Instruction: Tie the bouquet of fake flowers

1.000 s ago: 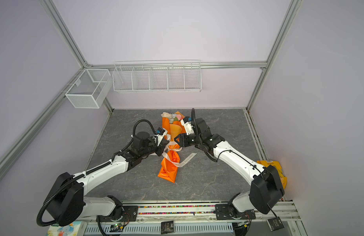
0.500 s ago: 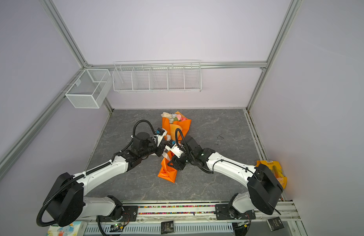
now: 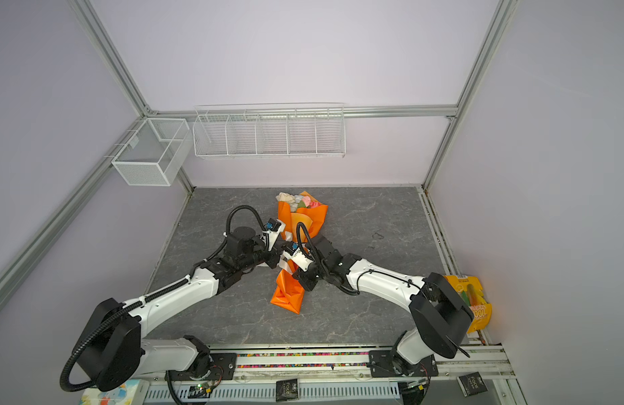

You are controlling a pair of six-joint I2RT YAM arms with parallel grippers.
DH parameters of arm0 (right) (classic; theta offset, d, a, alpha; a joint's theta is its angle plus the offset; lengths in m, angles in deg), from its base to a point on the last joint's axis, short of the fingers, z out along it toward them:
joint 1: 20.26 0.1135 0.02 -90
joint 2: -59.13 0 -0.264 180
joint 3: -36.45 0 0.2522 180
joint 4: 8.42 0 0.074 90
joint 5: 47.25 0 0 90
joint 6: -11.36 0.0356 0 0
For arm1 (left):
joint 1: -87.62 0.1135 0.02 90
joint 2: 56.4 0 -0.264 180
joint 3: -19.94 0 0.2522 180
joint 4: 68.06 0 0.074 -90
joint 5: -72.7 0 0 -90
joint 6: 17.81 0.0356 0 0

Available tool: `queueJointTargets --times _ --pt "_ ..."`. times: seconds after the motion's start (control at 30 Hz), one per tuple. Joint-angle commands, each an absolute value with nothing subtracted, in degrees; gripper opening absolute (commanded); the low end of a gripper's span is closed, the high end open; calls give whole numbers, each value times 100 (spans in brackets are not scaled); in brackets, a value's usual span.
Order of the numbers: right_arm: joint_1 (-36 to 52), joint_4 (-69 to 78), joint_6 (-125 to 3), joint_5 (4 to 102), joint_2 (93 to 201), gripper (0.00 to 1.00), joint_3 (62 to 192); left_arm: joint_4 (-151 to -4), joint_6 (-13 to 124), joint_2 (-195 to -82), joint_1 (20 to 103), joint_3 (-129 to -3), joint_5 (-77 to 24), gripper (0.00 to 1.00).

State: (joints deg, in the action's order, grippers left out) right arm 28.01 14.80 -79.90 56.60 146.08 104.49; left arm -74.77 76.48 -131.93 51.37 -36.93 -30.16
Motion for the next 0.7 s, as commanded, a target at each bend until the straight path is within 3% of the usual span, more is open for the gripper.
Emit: queueJointTargets --times 0.0,0.17,0.33,0.67 --pt "2825 1507 -7840 5049 14284 7 10554 -7400 7522 -13092 5171 -3612 -2977 0" --pt "2731 1422 -7554 4444 13865 7 10486 -7369 7445 -13015 5175 -3548 -2880 0" --pt "2417 2059 -7299 4105 14136 7 10767 -7277 7249 -12978 5178 -3482 -2811 0" --pt "2117 2756 -7013 4482 15170 7 11232 -7047 6650 -12946 5176 -3086 -2594 0"
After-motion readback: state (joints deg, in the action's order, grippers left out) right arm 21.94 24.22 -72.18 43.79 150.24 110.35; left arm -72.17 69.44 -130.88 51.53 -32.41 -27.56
